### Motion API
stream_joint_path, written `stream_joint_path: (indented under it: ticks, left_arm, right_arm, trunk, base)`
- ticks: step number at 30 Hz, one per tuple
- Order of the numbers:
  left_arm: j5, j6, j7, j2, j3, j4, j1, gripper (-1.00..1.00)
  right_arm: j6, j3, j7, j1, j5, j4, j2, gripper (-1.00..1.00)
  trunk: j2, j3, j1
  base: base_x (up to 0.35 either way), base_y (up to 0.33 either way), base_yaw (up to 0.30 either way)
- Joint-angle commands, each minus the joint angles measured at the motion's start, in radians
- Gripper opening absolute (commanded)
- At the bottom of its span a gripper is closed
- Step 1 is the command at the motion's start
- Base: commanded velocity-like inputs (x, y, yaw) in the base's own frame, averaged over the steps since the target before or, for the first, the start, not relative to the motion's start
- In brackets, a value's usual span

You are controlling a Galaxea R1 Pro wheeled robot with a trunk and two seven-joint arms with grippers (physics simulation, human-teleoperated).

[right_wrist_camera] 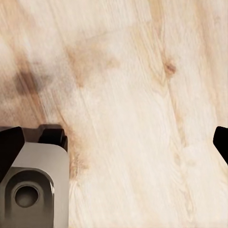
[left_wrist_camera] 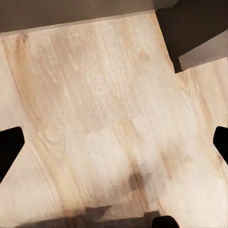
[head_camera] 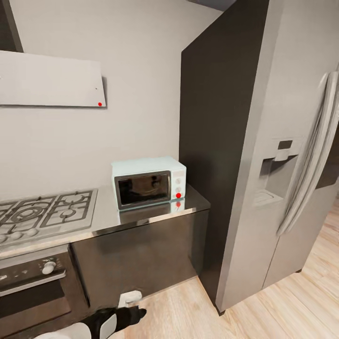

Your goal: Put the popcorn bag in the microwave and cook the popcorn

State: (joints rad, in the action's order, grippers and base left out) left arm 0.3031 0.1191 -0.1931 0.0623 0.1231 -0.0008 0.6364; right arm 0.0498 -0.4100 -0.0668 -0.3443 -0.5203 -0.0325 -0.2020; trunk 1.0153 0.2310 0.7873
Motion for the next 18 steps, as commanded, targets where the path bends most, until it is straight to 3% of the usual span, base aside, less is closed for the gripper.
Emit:
stream_joint_path:
  ticks: [1,5,8,11,13,16,18]
  left_arm:
    - [0.015,0.002,0.004,-0.006,0.007,0.0,-0.015,1.0]
    - [0.021,-0.002,0.044,-0.049,0.007,0.001,-0.137,1.0]
    - [0.022,-0.006,0.077,-0.06,0.007,0.001,-0.221,1.0]
    - [0.027,-0.065,0.104,-0.071,0.007,0.002,-0.293,1.0]
    - [0.073,-0.113,0.11,-0.076,0.007,0.002,-0.331,1.0]
    - [0.142,-0.13,0.111,-0.077,0.007,0.002,-0.362,1.0]
    - [0.164,-0.135,0.112,-0.078,0.008,0.001,-0.375,1.0]
  right_arm:
    - [0.002,-0.009,-0.002,-0.001,-0.009,-0.001,-0.001,1.0]
    - [0.0,-0.009,-0.002,-0.001,-0.009,-0.001,0.0,1.0]
    - [-0.005,-0.009,-0.003,-0.001,-0.009,-0.001,-0.001,1.0]
    - [-0.006,-0.008,-0.003,-0.001,-0.009,-0.001,-0.001,1.0]
    - [-0.005,-0.008,-0.004,-0.001,-0.01,-0.001,-0.001,1.0]
    - [-0.002,-0.007,-0.005,-0.001,-0.011,-0.001,-0.001,1.0]
    - [0.001,-0.007,-0.007,-0.002,-0.012,-0.001,0.0,1.0]
  trunk:
    - [0.001,0.001,0.0]
    - [0.001,0.001,0.0]
    - [0.001,0.001,0.0]
    - [0.001,0.001,0.0]
    - [0.001,0.001,0.0]
    - [0.001,0.001,0.0]
    - [0.001,0.001,0.0]
  base:
    - [-0.005,0.0,0.0]
    - [-0.001,0.0,0.0]
    - [0.0,0.0,0.0]
    - [0.0,0.0,0.0]
    - [0.0,0.0,0.0]
    - [0.0,0.0,0.0]
    - [0.0,0.0,0.0]
